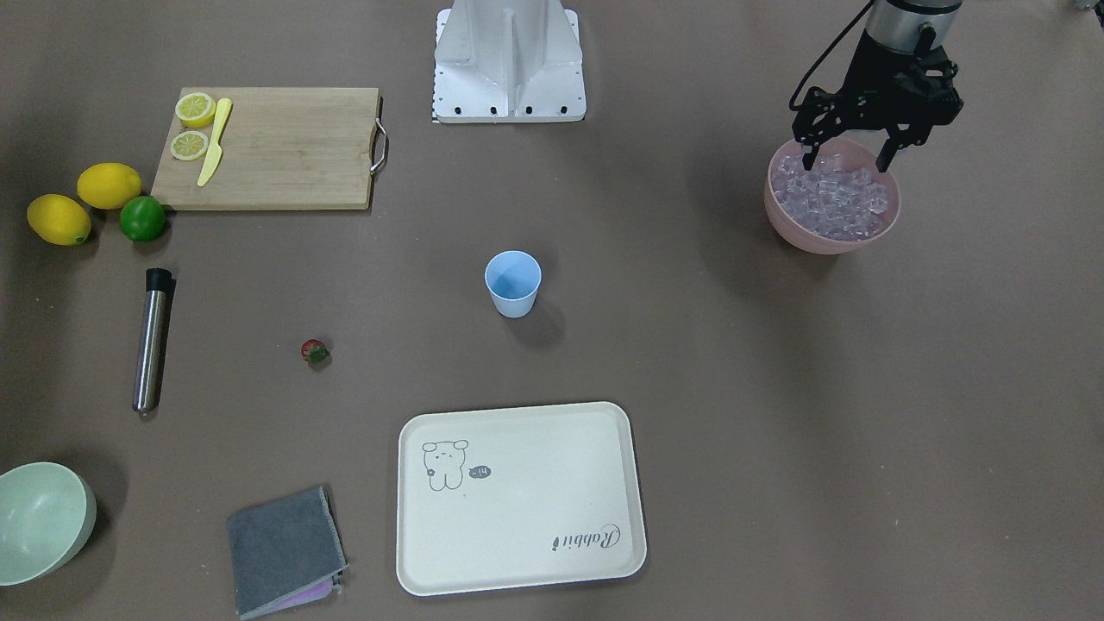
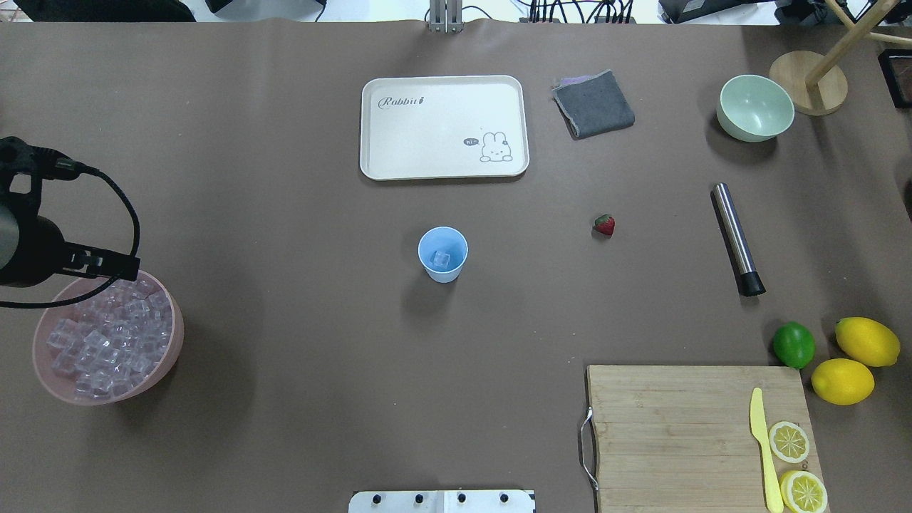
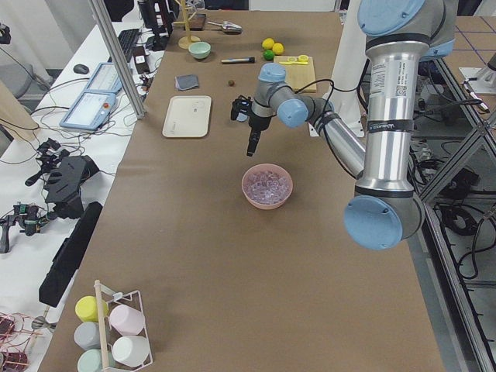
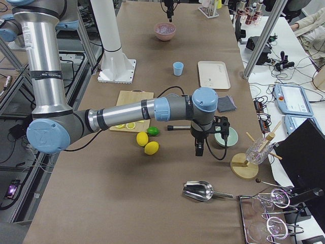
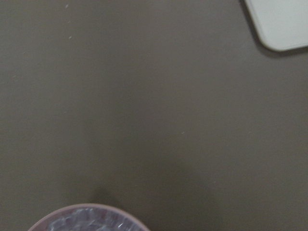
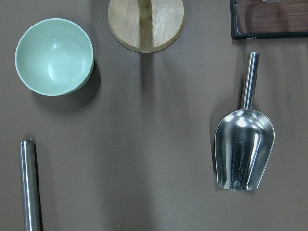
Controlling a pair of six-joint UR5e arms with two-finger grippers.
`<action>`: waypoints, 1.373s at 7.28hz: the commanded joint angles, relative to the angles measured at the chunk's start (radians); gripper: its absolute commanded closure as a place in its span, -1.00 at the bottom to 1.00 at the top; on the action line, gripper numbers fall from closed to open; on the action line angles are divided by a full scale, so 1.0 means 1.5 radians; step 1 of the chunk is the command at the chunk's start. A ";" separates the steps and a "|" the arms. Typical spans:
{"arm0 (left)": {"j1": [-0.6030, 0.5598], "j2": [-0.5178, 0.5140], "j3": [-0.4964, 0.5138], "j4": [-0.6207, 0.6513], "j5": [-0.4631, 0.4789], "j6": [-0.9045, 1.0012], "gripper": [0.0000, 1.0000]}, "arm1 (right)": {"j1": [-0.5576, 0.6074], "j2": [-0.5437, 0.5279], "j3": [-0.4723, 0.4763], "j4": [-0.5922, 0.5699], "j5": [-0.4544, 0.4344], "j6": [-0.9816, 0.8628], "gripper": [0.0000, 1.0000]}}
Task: Mash ice and strawberries in cup
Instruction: 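Move the left gripper back over the pink ice bowl, then lower the left gripper into the bowl and grasp another ice cube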
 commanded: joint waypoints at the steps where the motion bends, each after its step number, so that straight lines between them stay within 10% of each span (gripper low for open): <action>1: 0.012 0.033 0.023 -0.001 0.004 -0.044 -0.93 | -0.001 -0.001 0.001 0.000 0.000 0.000 -1.00; 10: 0.090 0.044 0.122 -0.057 0.019 -0.147 -0.93 | -0.008 0.000 0.000 0.000 -0.004 -0.002 -1.00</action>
